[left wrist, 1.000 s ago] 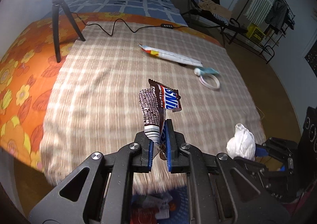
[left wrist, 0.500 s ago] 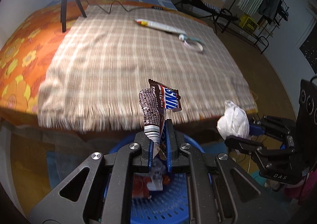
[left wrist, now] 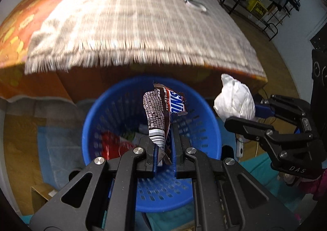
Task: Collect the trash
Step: 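Carry the Snickers bar and white tissue over the blue basket, then open both tools to drop the Snickers bar and tissue into the basket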
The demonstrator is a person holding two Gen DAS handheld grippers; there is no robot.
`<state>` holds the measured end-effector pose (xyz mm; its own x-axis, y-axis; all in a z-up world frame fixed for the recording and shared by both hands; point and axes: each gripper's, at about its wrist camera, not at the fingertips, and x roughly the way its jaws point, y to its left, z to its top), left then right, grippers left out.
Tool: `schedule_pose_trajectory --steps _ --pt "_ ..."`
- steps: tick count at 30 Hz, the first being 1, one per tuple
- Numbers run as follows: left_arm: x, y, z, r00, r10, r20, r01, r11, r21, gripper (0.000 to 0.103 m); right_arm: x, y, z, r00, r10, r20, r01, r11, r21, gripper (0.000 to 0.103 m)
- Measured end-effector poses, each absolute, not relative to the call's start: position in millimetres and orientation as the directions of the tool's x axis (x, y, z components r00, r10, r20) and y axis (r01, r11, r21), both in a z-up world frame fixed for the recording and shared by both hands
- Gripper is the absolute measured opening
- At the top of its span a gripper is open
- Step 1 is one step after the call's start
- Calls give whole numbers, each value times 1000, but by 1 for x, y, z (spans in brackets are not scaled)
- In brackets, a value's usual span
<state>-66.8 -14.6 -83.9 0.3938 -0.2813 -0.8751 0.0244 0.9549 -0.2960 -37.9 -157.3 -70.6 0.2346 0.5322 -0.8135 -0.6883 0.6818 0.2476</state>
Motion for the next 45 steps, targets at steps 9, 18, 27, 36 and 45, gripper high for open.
schedule_pose_trajectory --steps 9,18,27,36,45 --pt "-80 -22 -108 342 -281 -897 24 957 -290 8 -47 -157 -87 211 510 -834 -686 685 246 27" --pt "-79 -23 -115 336 -265 -904 33 962 -270 8 -47 -153 -99 187 498 -847 -686 683 250 28" --pt "-75 -24 -121 327 -239 -914 21 969 -246 24 -44 -152 -106 170 484 -858 -681 688 253 35" --pt "-73 -18 -120 344 -216 -914 -5 973 -232 46 -41 -156 -108 176 466 -867 -660 709 247 48" --pt "-73 -16 -118 353 -193 -915 -16 977 -212 48 -37 -162 -107 197 443 -874 -637 736 230 58"
